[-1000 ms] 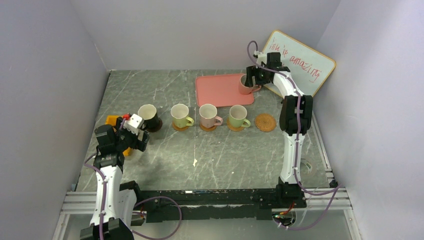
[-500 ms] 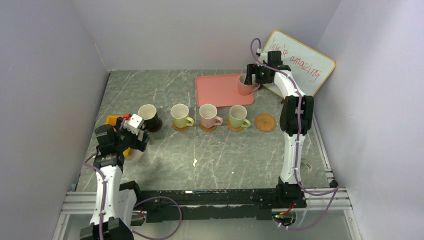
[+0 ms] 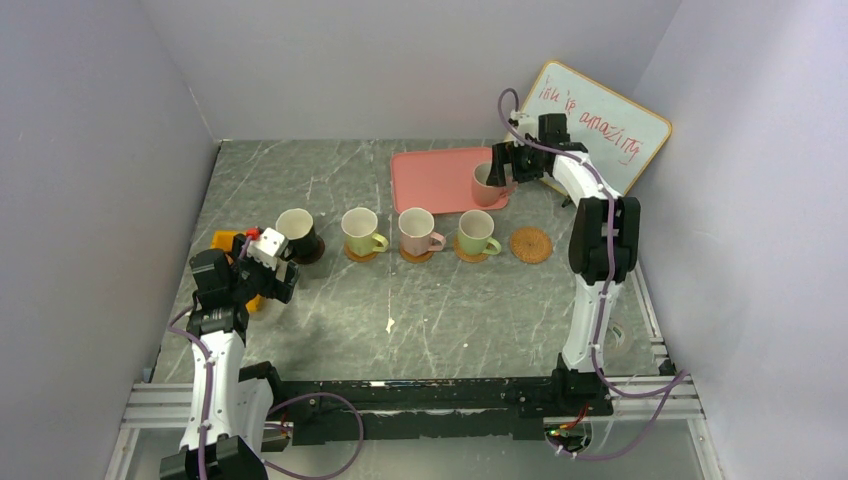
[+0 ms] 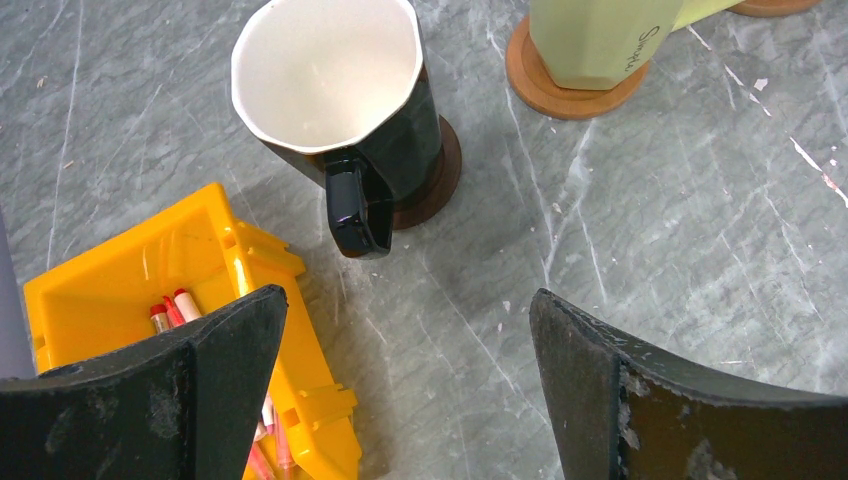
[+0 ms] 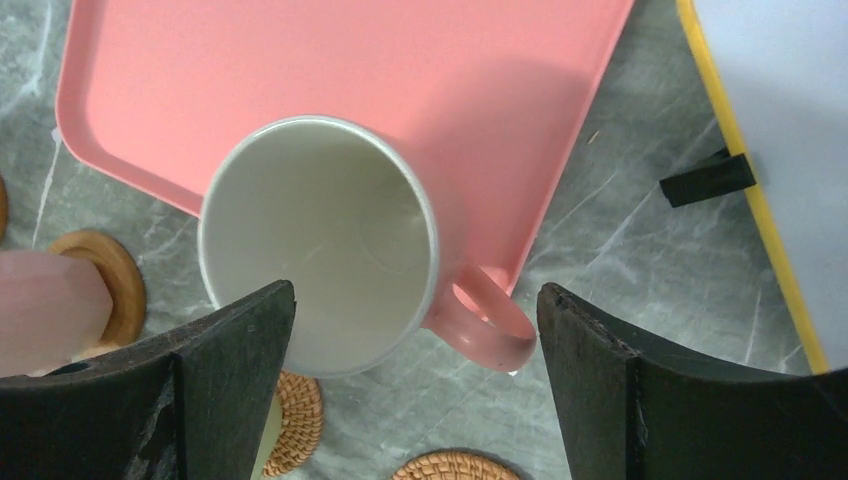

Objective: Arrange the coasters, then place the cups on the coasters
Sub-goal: Pick up the cup from the tray, then place the cup on the coaster.

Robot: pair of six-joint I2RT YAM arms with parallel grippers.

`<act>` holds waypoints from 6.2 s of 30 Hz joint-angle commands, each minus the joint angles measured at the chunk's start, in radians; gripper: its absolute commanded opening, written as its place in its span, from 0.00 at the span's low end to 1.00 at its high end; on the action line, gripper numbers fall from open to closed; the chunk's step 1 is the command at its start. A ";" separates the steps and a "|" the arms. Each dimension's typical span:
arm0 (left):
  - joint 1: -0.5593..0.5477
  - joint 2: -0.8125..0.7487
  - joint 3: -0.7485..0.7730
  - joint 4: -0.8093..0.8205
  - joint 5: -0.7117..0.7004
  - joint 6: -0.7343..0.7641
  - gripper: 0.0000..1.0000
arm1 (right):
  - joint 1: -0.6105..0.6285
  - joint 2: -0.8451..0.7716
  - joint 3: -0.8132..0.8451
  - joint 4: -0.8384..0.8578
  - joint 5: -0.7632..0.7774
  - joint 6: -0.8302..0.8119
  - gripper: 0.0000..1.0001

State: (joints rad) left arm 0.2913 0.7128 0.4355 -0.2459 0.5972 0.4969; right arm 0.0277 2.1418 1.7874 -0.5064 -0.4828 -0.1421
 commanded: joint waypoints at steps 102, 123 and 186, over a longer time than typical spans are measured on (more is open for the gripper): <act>0.004 -0.010 0.010 0.025 0.003 0.015 0.96 | 0.151 0.020 0.038 -0.074 0.186 -0.547 0.76; 0.004 -0.011 0.009 0.025 0.004 0.015 0.96 | 0.121 0.028 0.062 -0.099 0.161 -0.504 0.00; 0.005 -0.022 0.008 0.021 0.010 0.020 0.96 | -0.009 -0.678 -0.512 0.197 0.290 -0.268 0.00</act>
State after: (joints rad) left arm 0.2913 0.7082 0.4355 -0.2459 0.5972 0.4973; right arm 0.0338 1.5295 1.2610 -0.2867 -0.1898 -0.4076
